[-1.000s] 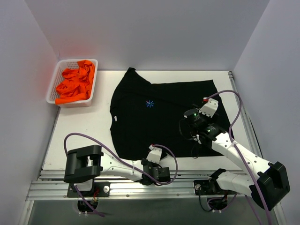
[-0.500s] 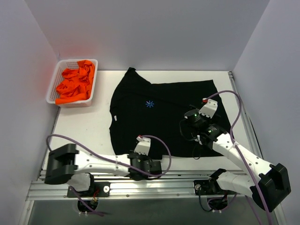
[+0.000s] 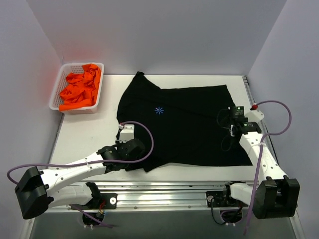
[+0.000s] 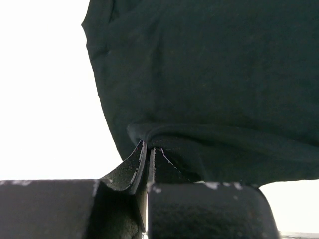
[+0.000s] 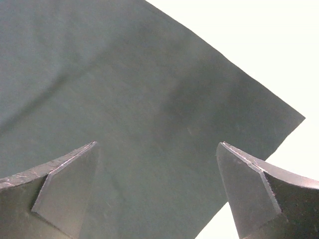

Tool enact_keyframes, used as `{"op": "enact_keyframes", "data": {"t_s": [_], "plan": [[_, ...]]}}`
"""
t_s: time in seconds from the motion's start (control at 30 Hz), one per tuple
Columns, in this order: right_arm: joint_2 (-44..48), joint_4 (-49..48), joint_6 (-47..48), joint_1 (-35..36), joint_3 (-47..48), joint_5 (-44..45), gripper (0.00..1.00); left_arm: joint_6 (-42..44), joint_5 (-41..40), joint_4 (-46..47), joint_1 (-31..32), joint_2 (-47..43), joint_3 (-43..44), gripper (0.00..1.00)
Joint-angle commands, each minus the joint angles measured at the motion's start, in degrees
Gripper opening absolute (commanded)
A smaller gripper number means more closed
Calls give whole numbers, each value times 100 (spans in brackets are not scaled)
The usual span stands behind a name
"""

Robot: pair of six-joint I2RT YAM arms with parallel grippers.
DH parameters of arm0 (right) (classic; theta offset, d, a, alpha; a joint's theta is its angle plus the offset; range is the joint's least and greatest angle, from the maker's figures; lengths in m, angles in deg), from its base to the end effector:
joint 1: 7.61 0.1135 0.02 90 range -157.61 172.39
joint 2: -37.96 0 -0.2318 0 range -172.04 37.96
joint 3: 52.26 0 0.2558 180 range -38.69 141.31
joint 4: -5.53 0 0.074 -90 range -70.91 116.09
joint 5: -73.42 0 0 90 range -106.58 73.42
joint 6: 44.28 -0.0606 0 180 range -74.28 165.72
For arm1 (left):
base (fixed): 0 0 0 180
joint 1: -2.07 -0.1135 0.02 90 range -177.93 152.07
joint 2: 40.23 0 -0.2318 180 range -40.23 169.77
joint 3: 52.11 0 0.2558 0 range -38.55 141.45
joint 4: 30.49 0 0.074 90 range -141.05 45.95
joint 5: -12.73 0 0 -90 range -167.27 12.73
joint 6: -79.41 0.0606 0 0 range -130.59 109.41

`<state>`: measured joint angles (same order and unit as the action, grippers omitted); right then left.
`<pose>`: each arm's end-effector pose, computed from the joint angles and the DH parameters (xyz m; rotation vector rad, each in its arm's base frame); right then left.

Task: Fold and stack the t-shirts
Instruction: Flatten the tshirt out, then fold the tshirt

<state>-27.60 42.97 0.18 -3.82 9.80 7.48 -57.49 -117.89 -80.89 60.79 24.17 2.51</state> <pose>0.2781 -0.0063 0.2242 0.9847 1.9810 -0.0071 0.1540 -0.1774 0.1750 0.0113 2.2898 0.0264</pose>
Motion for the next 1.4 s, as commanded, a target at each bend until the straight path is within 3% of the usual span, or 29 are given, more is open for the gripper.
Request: {"op": "enact_keyframes", "data": {"t_s": [0.0, 0.33, 0.57, 0.77, 0.83, 0.93, 1.03, 1.1, 1.2, 1.37], "plan": [[51, 1030, -841, -72, -217, -489, 98, 708, 668, 845, -307, -139, -19, 2], [650, 1830, -1545, -528, -867, -648, 89, 936, 1109, 1065, -563, -551, -309, 2], [712, 1507, -1345, -1028, -1307, -938, 85, 936, 1232, 1065, -818, -859, -406, 2], [-148, 1119, -782, -1065, -957, -710, 89, 1068, 1355, 1003, -853, -903, -256, 2], [-737, 1365, -798, -1056, -641, -482, 86, 1121, 1364, 1012, -862, -868, -186, 2], [-1467, 1706, -1035, -1038, -306, -131, 72, 1156, 1416, 1100, -888, -684, -160, 2], [-1908, 2059, -1166, -1073, 195, 265, 73, 1182, 1530, 1302, -897, -482, -247, 2], [-1655, 1868, -1142, -1344, 153, 451, 75, 1235, 1662, 1390, -915, -394, -274, 2], [-1241, 1235, -615, -2556, -259, -146, 73, 1297, 1759, 1443, -915, -393, -326, 2], [-1450, 1119, -711, -3586, -375, 38, 70, 1358, 1979, 1653, -897, -411, -388, 2]]}}
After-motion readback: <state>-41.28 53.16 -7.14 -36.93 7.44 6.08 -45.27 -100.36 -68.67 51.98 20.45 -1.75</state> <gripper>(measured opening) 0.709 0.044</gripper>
